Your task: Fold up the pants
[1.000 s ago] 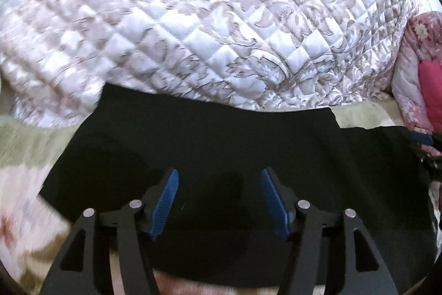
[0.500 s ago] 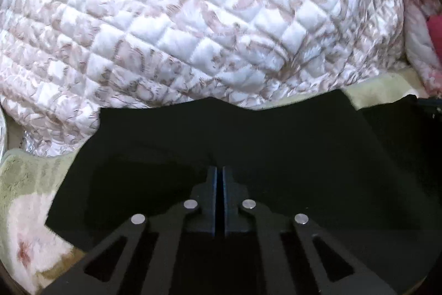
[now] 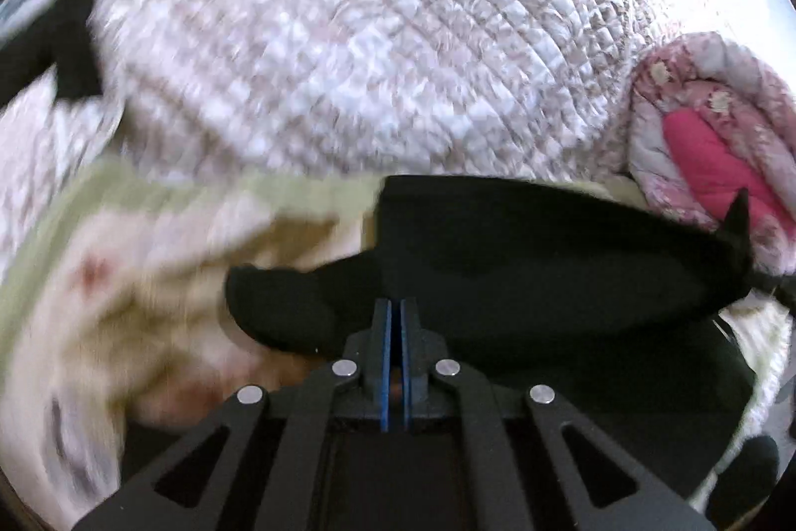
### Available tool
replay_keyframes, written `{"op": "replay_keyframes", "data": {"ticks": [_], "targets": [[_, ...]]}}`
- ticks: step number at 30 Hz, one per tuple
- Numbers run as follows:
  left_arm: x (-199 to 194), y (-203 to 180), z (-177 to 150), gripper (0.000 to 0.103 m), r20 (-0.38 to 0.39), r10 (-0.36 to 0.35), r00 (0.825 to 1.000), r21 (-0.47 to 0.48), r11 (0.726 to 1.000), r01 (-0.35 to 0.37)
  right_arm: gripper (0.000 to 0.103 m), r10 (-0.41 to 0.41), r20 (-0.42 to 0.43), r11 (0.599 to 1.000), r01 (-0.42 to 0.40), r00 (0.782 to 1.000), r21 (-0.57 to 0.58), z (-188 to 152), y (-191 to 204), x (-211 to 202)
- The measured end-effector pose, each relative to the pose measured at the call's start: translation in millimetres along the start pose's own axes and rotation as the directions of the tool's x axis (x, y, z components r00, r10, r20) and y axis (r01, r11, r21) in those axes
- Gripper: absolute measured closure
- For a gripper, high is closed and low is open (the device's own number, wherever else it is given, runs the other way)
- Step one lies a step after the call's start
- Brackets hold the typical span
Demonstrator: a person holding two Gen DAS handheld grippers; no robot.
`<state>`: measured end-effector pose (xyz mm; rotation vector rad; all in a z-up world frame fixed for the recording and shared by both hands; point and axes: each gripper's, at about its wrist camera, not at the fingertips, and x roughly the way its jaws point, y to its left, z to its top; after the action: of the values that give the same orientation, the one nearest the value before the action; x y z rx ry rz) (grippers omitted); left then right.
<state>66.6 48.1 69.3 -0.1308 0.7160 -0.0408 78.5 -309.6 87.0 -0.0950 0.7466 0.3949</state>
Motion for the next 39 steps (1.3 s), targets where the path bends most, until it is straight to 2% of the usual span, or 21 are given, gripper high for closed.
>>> {"op": "replay_keyframes", "data": {"ticks": [2, 4, 5, 8, 9, 10, 12, 14, 15, 16, 21, 25, 29, 30, 31, 33, 35, 37, 39], "targets": [[-9.1, 0.9, -33.9, 0.098, -0.053, -0.018, 0.998, -0.023, 1.0, 0.017, 0.095, 0.01, -0.069, 0.999, -0.007, 0.998, 0.05, -33.5, -1.8, 1.2], [-9.1, -2.5, -62.0, 0.098, -0.117, -0.018, 0.993, -0.029, 0.999, 0.015, 0.095, 0.02, -0.176, 0.995, -0.003, 0.984, 0.097, -67.2, -4.6, 11.6], [-8.9, -3.0, -71.9, 0.098, -0.139, -0.019, 0.99, -0.034, 0.999, 0.015, 0.095, 0.025, -0.201, 0.992, 0.001, 0.979, 0.124, -78.2, -6.4, 14.0], [-18.9, -0.3, -91.6, 0.098, -0.182, -0.022, 0.983, -0.058, 0.998, 0.012, 0.094, 0.047, -0.219, 0.981, -0.004, 0.975, 0.193, -92.8, -10.1, 8.7], [-24.9, 1.2, -94.3, 0.098, -0.176, -0.019, 0.984, -0.064, 0.998, 0.008, 0.088, 0.052, -0.204, 0.976, -0.007, 0.978, 0.218, -95.0, -11.5, 4.0], [-30.8, 2.1, -93.2, 0.098, -0.165, -0.018, 0.986, -0.065, 0.998, 0.007, 0.085, 0.06, -0.191, 0.971, -0.012, 0.98, 0.241, -95.3, -13.3, 0.4], [-41.4, 3.6, -86.4, 0.094, -0.139, -0.016, 0.99, -0.075, 0.997, 0.006, 0.068, 0.079, -0.16, 0.954, -0.028, 0.984, 0.299, -95.6, -19.3, -8.3], [-44.4, 2.2, -73.4, 0.077, -0.124, -0.032, 0.992, -0.085, 0.996, 0.022, 0.053, 0.093, -0.128, 0.938, -0.043, 0.987, 0.345, -95.5, -24.2, -13.7], [-43.7, 1.1, -66.6, 0.065, -0.114, -0.036, 0.993, -0.083, 0.996, 0.027, 0.051, 0.093, -0.113, 0.928, -0.045, 0.989, 0.371, -95.1, -28.3, -16.5], [-42.1, -3.0, -56.8, 0.061, -0.099, -0.034, 0.994, -0.074, 0.997, 0.027, 0.051, 0.091, -0.101, 0.917, -0.043, 0.991, 0.396, -94.5, -32.7, -17.5], [-13.9, -29.8, -18.2, 0.06, -0.089, -0.007, 0.996, -0.001, 1.0, 0.007, 0.051, 0.074, -0.041, 0.844, -0.04, 0.996, 0.535, -102.6, -60.3, -31.2], [22.7, -45.4, -4.8, 0.06, -0.133, 0.018, 0.991, 0.035, 0.999, -0.014, 0.051, 0.081, -0.008, 0.77, -0.057, 0.997, 0.636, -104.8, -84.2, -30.9], [62.9, -49.3, -11.0, 0.06, -0.237, 0.088, 0.968, 0.076, 0.994, -0.072, 0.051, 0.044, -0.036, 0.743, -0.009, 0.998, 0.669, -101.3, -96.2, -20.7], [68.6, -48.8, -14.2, 0.063, -0.255, 0.098, 0.962, 0.083, 0.993, -0.08, 0.051, 0.042, -0.039, 0.737, -0.005, 0.998, 0.676, -101.5, -98.6, -19.1], [72.1, -47.1, -17.7, 0.079, -0.265, 0.106, 0.959, 0.089, 0.992, -0.085, 0.051, 0.037, -0.043, 0.729, 0.003, 0.998, 0.684, -101.4, -100.1, -16.9], [68.9, -43.4, -22.9, 0.096, -0.252, 0.124, 0.96, 0.094, 0.99, -0.103, 0.051, 0.022, -0.048, 0.721, 0.017, 0.999, 0.693, -101.9, -100.5, -16.4], [52.2, -32.1, -24.6, 0.098, -0.21, 0.095, 0.973, 0.042, 0.995, -0.088, 0.051, 0.007, -0.046, 0.72, 0.027, 0.999, 0.694, -101.9, -99.6, -18.7], [22.7, -15.5, -27.3, 0.098, -0.132, 0.071, 0.989, -0.027, 0.997, -0.075, 0.052, -0.005, -0.044, 0.716, 0.034, 0.999, 0.697, -103.1, -99.8, -21.7], [-7.8, 1.7, -33.7, 0.098, -0.064, 0.06, 0.996, -0.097, 0.993, -0.066, 0.052, -0.008, -0.046, 0.717, 0.038, 0.999, 0.696, -103.6, -99.3, -23.7]]}}
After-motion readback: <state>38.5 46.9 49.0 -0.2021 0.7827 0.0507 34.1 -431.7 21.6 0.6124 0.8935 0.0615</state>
